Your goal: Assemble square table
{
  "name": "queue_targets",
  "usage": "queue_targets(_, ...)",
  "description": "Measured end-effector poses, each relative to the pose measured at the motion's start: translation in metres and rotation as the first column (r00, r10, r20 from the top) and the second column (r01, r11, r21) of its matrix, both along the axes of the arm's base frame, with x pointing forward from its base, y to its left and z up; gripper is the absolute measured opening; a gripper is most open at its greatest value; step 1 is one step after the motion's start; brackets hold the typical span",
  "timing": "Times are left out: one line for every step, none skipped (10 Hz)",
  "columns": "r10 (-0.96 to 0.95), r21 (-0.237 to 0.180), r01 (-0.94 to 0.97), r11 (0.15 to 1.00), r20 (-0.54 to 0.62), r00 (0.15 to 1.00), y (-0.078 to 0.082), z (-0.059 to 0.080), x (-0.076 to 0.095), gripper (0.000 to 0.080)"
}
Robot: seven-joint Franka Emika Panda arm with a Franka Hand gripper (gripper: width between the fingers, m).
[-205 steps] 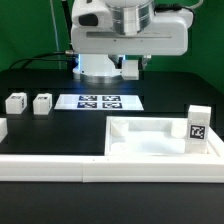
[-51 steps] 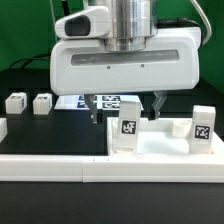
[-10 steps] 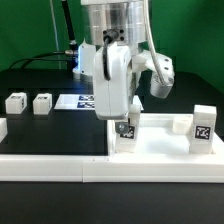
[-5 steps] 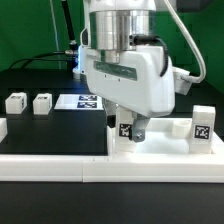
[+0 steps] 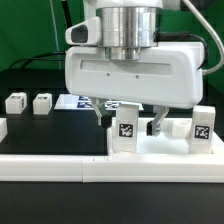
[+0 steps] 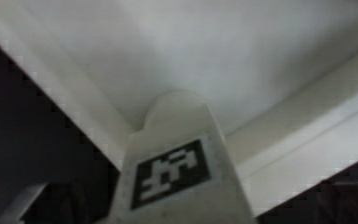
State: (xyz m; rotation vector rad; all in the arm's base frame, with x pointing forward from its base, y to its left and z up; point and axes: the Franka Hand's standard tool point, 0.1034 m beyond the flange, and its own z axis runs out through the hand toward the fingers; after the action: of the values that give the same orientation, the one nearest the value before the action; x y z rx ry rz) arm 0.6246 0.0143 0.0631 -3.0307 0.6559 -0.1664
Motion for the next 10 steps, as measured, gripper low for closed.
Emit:
queue_targets(0.117, -0.020, -0.117, 0.993, 0.013, 0.993, 0.000, 0.003, 0.000, 0.0649)
queue_targets(0.074, -0.014, -0.074, 0.997, 0.010, 0.997, -0.001, 0.001, -0.001, 0.0529)
queue_targets(0.075, -0.016, -0.075, 0.997, 0.009, 0.997, -0.002, 0.001, -0.001, 0.0390)
queue_targets(0.069, -0.018, -0.069, 0.997, 0.008, 0.998, -0.005, 0.001, -0.001, 0.0288)
queue_targets(-0.026, -0.006, 0.026, 1.000, 0.007, 1.000, -0.005, 0.000, -0.001, 0.0290)
queue_targets(-0.137, 0.007, 0.137, 0.991, 0.006, 0.991, -0.006, 0.000, -0.001, 0.0290)
queue_targets(-0.198, 0.014, 0.198, 0.980, 0.005, 0.980, -0.006, 0.000, -0.001, 0.0290)
queue_targets(-0.286, 0.024, 0.286, 0.958, 0.002, 0.958, -0.006, 0.000, -0.001, 0.0290)
queue_targets(-0.374, 0.032, 0.374, 0.927, -0.002, 0.928, -0.008, -0.001, -0.001, 0.0290)
queue_targets(-0.524, 0.043, 0.524, 0.851, -0.009, 0.852, -0.011, -0.001, 0.000, 0.0290)
